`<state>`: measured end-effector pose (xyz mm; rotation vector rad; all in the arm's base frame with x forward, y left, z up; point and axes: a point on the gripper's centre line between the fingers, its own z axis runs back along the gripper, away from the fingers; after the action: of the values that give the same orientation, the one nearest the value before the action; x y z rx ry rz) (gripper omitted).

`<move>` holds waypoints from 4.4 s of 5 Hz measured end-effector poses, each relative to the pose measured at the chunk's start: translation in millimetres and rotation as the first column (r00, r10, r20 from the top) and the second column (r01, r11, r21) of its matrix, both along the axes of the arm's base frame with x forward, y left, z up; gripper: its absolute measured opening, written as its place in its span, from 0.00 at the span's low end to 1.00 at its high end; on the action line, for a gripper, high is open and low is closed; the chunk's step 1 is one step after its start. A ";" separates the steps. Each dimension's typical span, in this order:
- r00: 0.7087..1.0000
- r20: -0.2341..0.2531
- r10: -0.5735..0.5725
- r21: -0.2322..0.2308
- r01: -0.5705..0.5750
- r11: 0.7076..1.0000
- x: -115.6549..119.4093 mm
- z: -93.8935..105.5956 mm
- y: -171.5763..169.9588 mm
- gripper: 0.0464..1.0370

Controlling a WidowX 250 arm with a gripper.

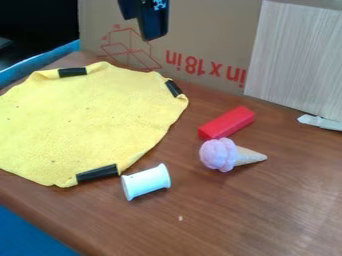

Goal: Put the red rectangle on the top right of the cloth

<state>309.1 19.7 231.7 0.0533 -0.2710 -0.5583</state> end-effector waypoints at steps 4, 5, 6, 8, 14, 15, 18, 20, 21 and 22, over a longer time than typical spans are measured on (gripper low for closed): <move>0.994 -0.081 0.077 -0.099 -0.084 0.992 48.6 -98.4 -39.6 0.96; 0.988 -0.058 0.140 -0.119 -0.146 0.982 82.9 -125.0 -47.5 0.96; 0.980 -0.050 0.192 -0.172 -0.198 0.965 108.2 -136.9 -53.9 0.96; 0.976 -0.065 0.209 -0.169 -0.217 0.961 110.3 -148.4 -58.7 0.96; 0.948 -0.102 0.301 -0.163 -0.315 0.935 107.7 -161.6 -31.7 0.51; 0.910 -0.125 0.395 -0.228 -0.414 0.881 112.7 -145.9 1.0 0.51; 0.806 -0.184 0.562 -0.347 -0.589 0.730 108.6 -116.8 68.3 0.51; 0.678 -0.194 0.709 -0.364 -0.721 0.590 113.5 -114.5 96.3 0.51; 0.595 -0.196 0.779 -0.372 -0.780 0.502 117.4 -117.0 105.3 0.51; 0.527 -0.239 0.816 -0.374 -0.825 0.424 114.3 -125.4 111.8 0.51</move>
<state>423.4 131.5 106.3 -0.2703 -0.3106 0.5322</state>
